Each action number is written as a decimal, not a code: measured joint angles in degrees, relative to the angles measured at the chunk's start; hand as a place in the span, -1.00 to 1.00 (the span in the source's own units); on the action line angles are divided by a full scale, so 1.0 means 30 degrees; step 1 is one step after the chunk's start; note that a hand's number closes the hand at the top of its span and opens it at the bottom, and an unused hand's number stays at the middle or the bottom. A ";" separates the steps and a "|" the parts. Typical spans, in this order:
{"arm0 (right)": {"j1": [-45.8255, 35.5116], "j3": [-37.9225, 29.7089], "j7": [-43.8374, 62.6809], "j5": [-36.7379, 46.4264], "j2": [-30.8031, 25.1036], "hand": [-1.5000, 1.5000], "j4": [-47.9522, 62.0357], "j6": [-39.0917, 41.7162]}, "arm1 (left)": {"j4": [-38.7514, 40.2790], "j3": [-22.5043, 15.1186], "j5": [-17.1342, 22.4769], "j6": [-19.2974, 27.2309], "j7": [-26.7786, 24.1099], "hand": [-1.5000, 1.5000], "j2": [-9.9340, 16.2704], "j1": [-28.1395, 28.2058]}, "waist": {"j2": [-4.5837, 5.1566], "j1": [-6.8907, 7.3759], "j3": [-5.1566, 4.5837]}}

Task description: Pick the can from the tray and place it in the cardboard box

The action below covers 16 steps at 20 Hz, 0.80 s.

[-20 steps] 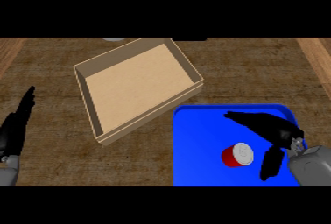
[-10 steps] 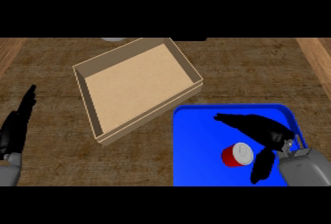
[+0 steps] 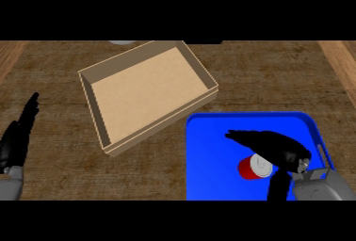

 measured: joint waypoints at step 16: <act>-0.0776 0.0931 -0.2207 0.5198 0.1194 1.00 0.3226 -0.5178 | -0.0292 0.0809 -0.0716 -0.0733 0.0053 0.00 -0.0484 -0.0001 | -0.0112 0.0078 -0.0112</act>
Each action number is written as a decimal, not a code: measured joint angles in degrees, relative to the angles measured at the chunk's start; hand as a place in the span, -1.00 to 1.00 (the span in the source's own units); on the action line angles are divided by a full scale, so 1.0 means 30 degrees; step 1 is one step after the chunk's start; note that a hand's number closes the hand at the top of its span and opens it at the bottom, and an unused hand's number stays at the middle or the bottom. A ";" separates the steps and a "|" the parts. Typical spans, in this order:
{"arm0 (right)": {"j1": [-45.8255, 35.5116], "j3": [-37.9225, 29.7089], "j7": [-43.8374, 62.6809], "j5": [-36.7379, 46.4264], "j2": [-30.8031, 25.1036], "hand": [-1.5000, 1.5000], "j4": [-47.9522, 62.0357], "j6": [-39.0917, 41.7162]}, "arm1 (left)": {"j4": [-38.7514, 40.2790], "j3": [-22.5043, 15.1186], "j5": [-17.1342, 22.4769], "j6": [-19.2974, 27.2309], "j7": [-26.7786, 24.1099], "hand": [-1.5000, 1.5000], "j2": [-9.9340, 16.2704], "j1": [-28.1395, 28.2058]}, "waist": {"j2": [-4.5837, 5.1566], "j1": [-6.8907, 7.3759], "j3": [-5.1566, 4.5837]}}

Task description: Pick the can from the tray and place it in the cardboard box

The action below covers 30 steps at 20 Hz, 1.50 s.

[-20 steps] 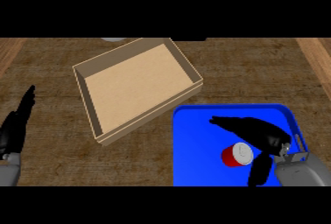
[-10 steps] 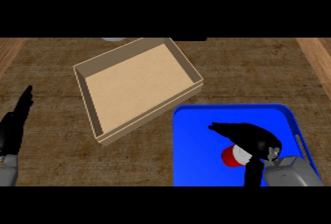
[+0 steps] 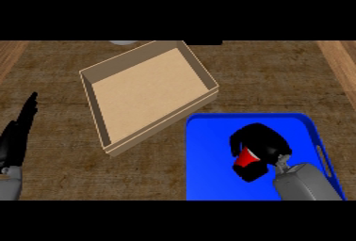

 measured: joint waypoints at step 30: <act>-0.5438 -0.0191 0.9036 0.7274 0.5371 1.00 -0.4169 -0.7590 | 0.0054 0.0364 -0.0574 -0.0220 -0.0013 0.00 -0.0621 -0.0190 | 0.0130 0.0092 0.0110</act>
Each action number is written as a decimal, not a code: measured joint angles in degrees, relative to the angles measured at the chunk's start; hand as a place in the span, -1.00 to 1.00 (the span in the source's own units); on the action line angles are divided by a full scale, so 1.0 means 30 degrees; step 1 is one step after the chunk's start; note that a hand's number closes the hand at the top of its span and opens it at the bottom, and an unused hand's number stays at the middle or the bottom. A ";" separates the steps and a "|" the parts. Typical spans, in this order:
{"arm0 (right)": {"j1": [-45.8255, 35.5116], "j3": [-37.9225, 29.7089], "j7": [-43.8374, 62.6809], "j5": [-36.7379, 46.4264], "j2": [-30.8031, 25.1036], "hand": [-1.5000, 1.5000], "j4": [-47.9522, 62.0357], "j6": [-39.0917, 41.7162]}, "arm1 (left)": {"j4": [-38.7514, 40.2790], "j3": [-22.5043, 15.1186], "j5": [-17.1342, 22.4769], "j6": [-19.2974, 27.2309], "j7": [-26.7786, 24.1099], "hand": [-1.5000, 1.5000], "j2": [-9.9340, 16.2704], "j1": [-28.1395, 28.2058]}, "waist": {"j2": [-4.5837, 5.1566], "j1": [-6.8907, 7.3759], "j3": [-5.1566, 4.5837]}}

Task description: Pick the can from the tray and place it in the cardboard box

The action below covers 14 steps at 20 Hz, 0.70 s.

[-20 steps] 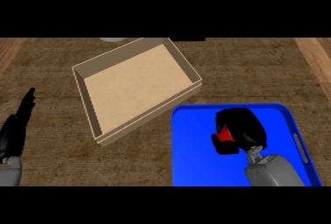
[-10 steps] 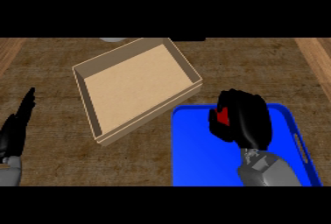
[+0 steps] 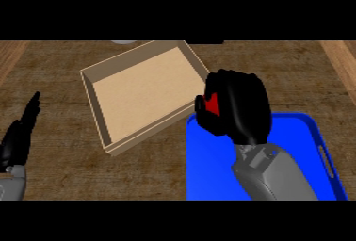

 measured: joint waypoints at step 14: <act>-0.9833 -0.0976 0.2770 -0.7239 0.0481 1.00 1.0631 -0.6485 | 0.0749 -0.0005 -0.0147 -0.0425 -0.0391 0.00 -0.0068 -0.0903 | 0.0183 0.0687 -0.0011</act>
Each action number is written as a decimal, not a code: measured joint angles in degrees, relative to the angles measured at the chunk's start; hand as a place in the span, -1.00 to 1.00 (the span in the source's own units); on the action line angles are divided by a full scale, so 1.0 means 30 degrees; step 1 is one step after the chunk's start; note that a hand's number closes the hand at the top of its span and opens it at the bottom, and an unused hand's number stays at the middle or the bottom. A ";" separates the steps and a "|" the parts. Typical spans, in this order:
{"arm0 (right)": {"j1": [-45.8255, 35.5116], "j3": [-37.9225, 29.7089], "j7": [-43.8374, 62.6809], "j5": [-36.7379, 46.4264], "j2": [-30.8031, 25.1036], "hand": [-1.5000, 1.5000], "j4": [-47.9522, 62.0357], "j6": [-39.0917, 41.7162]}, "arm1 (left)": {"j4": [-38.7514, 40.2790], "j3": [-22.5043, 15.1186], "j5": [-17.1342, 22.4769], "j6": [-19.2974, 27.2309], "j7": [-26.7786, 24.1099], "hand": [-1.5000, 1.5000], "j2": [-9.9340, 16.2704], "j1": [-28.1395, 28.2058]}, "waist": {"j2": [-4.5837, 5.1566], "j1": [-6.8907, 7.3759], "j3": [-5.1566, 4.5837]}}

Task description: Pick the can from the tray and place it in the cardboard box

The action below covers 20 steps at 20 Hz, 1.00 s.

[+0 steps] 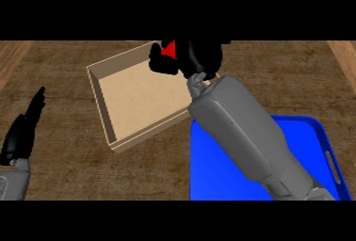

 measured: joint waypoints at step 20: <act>-0.5210 -0.1368 -0.3617 -0.6264 0.0019 -1.00 1.4198 -0.6183 | -0.0233 -0.0892 -0.0473 -0.0366 0.0396 0.00 -0.0495 -0.1387 | 0.0606 0.1603 -0.0015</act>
